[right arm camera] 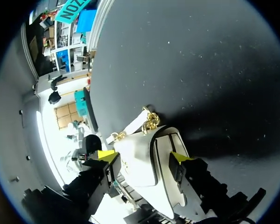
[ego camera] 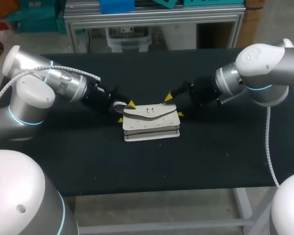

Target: Pick up the bag, open it, inspect its contents, close it, and place it on the opposite side

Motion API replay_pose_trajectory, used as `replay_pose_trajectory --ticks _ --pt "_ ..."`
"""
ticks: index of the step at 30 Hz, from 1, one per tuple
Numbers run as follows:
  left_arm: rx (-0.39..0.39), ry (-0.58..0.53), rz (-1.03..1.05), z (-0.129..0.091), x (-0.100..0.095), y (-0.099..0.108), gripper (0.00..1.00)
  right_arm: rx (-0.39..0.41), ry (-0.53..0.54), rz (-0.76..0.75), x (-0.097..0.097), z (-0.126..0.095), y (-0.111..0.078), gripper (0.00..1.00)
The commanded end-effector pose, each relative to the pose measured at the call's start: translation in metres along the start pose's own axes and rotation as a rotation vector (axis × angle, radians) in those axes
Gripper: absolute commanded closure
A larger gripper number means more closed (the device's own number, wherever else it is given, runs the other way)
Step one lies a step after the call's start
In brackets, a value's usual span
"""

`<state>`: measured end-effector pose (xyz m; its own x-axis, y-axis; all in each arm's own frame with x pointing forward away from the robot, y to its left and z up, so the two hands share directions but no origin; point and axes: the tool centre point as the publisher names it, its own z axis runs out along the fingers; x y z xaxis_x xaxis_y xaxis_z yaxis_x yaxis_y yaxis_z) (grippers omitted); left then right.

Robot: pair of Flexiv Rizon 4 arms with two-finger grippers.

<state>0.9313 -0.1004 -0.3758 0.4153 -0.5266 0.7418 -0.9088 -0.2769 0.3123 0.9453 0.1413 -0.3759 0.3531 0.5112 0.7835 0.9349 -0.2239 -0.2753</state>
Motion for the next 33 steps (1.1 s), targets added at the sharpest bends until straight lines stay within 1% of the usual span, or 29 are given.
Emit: replay_pose_trajectory --ticks 1,2,5,8,13,16,17,18,19,20,21,22,23,27,29,30,31,32,33 --pt "-0.021 0.001 -0.007 0.010 -0.005 -0.012 0.74 0.032 -0.017 0.008 0.001 0.011 0.008 0.88" --pt "-0.022 0.006 -0.005 0.010 -0.005 -0.012 1.00 0.033 -0.025 0.005 0.001 0.012 0.007 1.00" --pt "-0.017 0.025 0.012 0.009 -0.008 -0.011 1.00 0.025 -0.052 -0.022 0.001 0.014 0.004 1.00" --pt "0.006 0.037 0.026 0.007 -0.008 -0.008 1.00 0.013 -0.069 -0.052 0.000 0.014 0.002 1.00" --pt "0.062 0.054 0.092 0.002 -0.004 0.006 1.00 -0.040 -0.101 -0.128 0.001 0.011 -0.003 1.00" --pt "0.086 0.033 0.114 0.004 0.000 0.012 1.00 -0.043 -0.101 -0.176 0.003 0.010 -0.006 1.00" --pt "0.084 0.031 0.113 0.004 0.000 0.012 0.85 -0.039 -0.101 -0.181 0.003 0.010 -0.006 1.00" --pt "0.082 0.030 0.109 0.004 0.000 0.013 0.60 -0.039 -0.101 -0.181 0.002 0.010 -0.006 1.00" --pt "0.082 0.028 0.101 0.002 0.000 0.013 0.27 -0.038 -0.099 -0.181 0.000 0.010 -0.006 1.00" --pt "0.076 0.028 0.096 0.001 -0.001 0.014 0.21 -0.035 -0.097 -0.172 -0.002 0.009 -0.006 0.90" --pt "0.077 0.028 0.087 -0.001 -0.001 0.015 0.15 -0.038 -0.091 -0.167 -0.004 0.007 -0.005 0.63" --pt "0.082 0.022 0.079 -0.002 -0.002 0.016 0.11 -0.038 -0.084 -0.163 -0.005 0.006 -0.005 0.53" --pt "0.087 0.019 0.070 -0.003 -0.002 0.017 0.09 -0.041 -0.082 -0.160 -0.006 0.004 -0.006 0.51" --pt "0.095 0.021 0.043 -0.009 -0.003 0.020 0.13 -0.054 -0.078 -0.152 -0.007 -0.001 -0.006 0.52" --pt "0.089 0.029 0.020 -0.013 -0.003 0.020 0.25 -0.056 -0.073 -0.143 -0.008 -0.003 -0.006 0.53" --pt "0.086 0.032 0.001 -0.015 -0.003 0.020 0.34 -0.058 -0.071 -0.140 -0.008 -0.004 -0.005 0.53" --pt "0.070 0.032 -0.028 -0.017 -0.003 0.019 0.39 -0.056 -0.066 -0.133 -0.008 -0.005 -0.005 0.53" --pt "0.054 0.044 -0.047 -0.018 -0.003 0.018 0.47 -0.056 -0.064 -0.127 -0.008 -0.005 -0.004 0.54" --pt "0.041 0.048 -0.063 -0.020 -0.003 0.017 0.51 -0.053 -0.059 -0.123 -0.007 -0.006 -0.004 0.54"
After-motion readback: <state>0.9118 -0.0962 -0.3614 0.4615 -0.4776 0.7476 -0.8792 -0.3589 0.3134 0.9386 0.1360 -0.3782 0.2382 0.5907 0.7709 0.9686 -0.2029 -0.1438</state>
